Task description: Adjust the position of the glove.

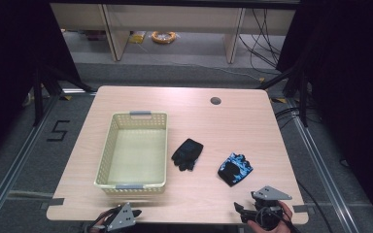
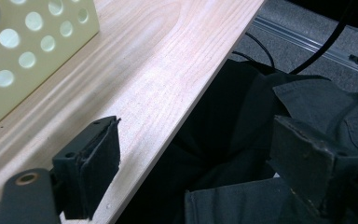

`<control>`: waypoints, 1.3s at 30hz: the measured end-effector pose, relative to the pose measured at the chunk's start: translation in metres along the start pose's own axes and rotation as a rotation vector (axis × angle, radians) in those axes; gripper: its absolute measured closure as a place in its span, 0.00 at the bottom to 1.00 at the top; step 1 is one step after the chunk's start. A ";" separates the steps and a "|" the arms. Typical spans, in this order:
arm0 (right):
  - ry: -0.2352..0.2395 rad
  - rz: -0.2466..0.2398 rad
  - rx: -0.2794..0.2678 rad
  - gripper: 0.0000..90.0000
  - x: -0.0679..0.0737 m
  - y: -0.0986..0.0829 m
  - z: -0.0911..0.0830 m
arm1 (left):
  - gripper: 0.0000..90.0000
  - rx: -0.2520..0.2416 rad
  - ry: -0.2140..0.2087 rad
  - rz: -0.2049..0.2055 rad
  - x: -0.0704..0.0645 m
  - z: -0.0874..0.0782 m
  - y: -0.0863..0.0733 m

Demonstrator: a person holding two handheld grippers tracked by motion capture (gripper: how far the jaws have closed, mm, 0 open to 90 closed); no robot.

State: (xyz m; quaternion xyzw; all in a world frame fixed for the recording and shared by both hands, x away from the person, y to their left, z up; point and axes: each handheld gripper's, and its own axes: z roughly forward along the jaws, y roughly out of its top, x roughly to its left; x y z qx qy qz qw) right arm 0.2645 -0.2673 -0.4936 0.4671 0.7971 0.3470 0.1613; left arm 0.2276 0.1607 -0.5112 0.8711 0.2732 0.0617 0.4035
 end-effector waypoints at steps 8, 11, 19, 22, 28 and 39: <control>-0.014 -0.008 0.009 0.29 -0.001 0.000 0.000 | 0.18 0.003 0.007 0.001 0.000 -0.001 0.000; -0.017 -0.007 0.008 0.29 0.000 0.000 0.000 | 0.17 0.013 0.007 0.038 0.002 -0.001 0.001; 0.001 -0.020 -0.002 0.39 0.001 0.001 -0.001 | 0.17 -0.008 0.016 -0.001 0.001 -0.001 0.000; -0.008 -0.064 -0.034 0.55 0.001 0.003 -0.004 | 0.17 -0.005 0.011 -0.002 0.001 0.000 0.000; -0.022 -0.066 -0.065 0.89 0.001 0.010 -0.008 | 0.17 0.003 0.019 0.009 0.002 0.000 0.001; -0.066 -0.154 -0.078 1.00 -0.011 0.032 0.005 | 0.18 -0.003 0.016 -0.002 0.001 0.001 0.001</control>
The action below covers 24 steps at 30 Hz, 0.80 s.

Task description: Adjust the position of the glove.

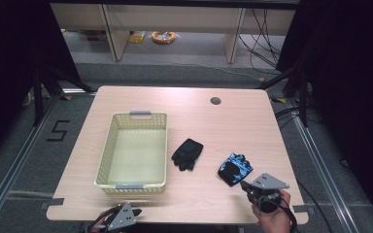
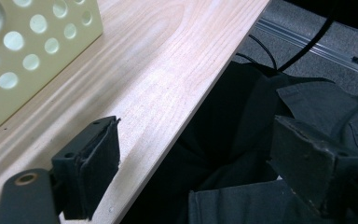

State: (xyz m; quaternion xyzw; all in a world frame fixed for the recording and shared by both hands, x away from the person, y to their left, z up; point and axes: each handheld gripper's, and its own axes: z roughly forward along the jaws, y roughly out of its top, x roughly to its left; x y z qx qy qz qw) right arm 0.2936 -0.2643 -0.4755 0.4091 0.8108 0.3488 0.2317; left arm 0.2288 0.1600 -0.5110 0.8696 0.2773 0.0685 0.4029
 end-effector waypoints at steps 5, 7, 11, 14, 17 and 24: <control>-0.005 0.017 -0.002 1.00 -0.012 0.013 0.017 | 0.18 0.013 0.011 0.015 0.003 -0.001 0.000; 0.003 0.021 0.001 1.00 -0.013 0.015 0.019 | 0.18 0.003 0.005 0.012 0.002 0.000 0.000; 0.000 0.030 0.019 1.00 -0.017 0.022 0.029 | 0.18 0.007 0.006 0.006 0.002 0.001 0.000; -0.001 0.017 0.023 1.00 -0.021 0.024 0.036 | 0.18 0.000 0.011 0.001 0.002 0.000 0.000; 0.012 0.032 0.049 1.00 -0.021 0.026 0.042 | 0.18 0.000 0.005 0.011 0.002 -0.001 0.000; 0.014 0.012 0.065 1.00 -0.019 0.031 0.052 | 0.18 0.011 0.010 0.019 0.003 -0.002 0.000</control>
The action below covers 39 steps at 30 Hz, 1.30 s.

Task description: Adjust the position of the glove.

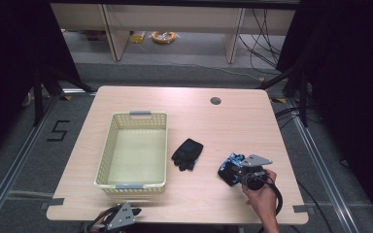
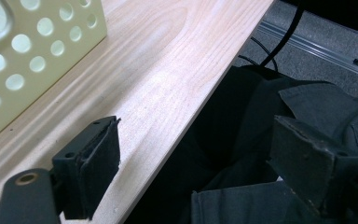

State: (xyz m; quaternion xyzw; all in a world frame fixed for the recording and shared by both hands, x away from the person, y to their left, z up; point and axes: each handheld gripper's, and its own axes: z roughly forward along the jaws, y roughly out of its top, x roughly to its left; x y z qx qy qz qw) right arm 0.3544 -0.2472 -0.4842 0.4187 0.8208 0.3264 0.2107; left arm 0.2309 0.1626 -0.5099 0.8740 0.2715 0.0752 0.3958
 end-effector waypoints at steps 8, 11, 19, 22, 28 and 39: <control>0.042 -0.013 0.007 1.00 0.012 0.016 0.011 | 0.18 0.000 0.000 0.005 0.000 0.000 0.000; 0.053 -0.046 0.000 1.00 0.018 0.026 0.019 | 0.18 -0.013 0.001 -0.017 -0.001 0.002 0.000; 0.105 -0.070 0.014 1.00 0.035 0.053 0.042 | 0.18 -0.024 -0.003 -0.018 -0.001 0.001 0.000; 0.115 -0.102 0.011 0.99 0.042 0.062 0.052 | 0.18 -0.025 -0.003 -0.022 -0.001 0.001 0.000; 0.127 -0.127 0.027 0.99 0.052 0.073 0.065 | 0.18 -0.013 -0.003 -0.014 0.000 0.001 0.000; 0.138 -0.146 0.028 1.00 0.053 0.090 0.077 | 0.18 -0.016 0.004 -0.014 0.000 0.000 0.000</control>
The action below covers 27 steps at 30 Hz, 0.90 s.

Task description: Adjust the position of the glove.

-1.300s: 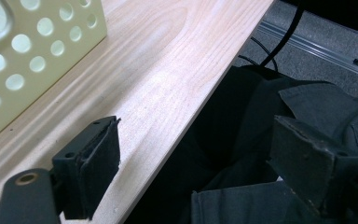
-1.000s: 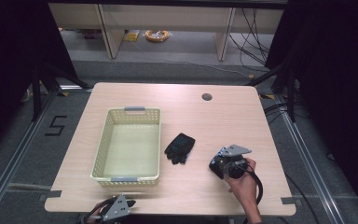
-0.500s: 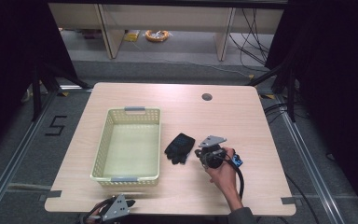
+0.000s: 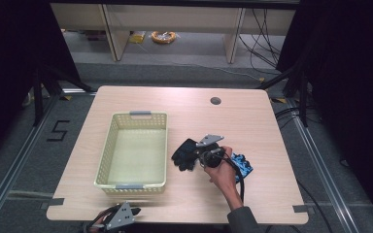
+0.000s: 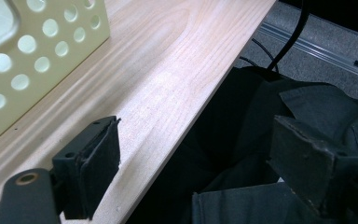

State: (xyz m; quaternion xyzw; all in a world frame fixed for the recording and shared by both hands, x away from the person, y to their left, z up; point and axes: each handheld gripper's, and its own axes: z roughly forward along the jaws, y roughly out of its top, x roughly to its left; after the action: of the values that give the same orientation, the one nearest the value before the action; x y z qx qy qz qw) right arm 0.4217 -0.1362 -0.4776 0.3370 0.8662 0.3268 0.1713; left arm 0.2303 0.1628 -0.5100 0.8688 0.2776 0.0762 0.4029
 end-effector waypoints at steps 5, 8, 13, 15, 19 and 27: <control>-0.004 0.019 -0.004 0.79 0.000 0.007 0.006 | 0.18 -0.005 -0.003 -0.006 0.000 0.000 0.000; -0.002 0.014 0.009 0.73 0.000 0.010 0.009 | 0.18 -0.012 -0.006 0.017 0.001 0.000 0.000; -0.004 0.068 0.049 0.67 -0.005 0.015 0.018 | 0.18 -0.016 -0.003 0.015 0.001 0.000 0.000; -0.011 0.081 0.065 0.66 -0.012 0.020 0.020 | 0.18 -0.016 -0.003 0.015 0.001 0.000 0.000; -0.027 0.104 0.088 0.64 -0.027 0.033 0.031 | 0.18 -0.003 -0.003 0.018 0.001 -0.001 0.000; -0.005 0.106 0.177 0.59 -0.039 0.045 0.052 | 0.18 -0.013 -0.010 -0.015 -0.001 0.000 -0.001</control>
State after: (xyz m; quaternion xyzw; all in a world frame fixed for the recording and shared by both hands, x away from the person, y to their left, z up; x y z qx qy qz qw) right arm 0.4980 -0.1151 -0.4814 0.3969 0.8723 0.2567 0.1253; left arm 0.2291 0.1628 -0.5102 0.8644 0.2817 0.0703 0.4104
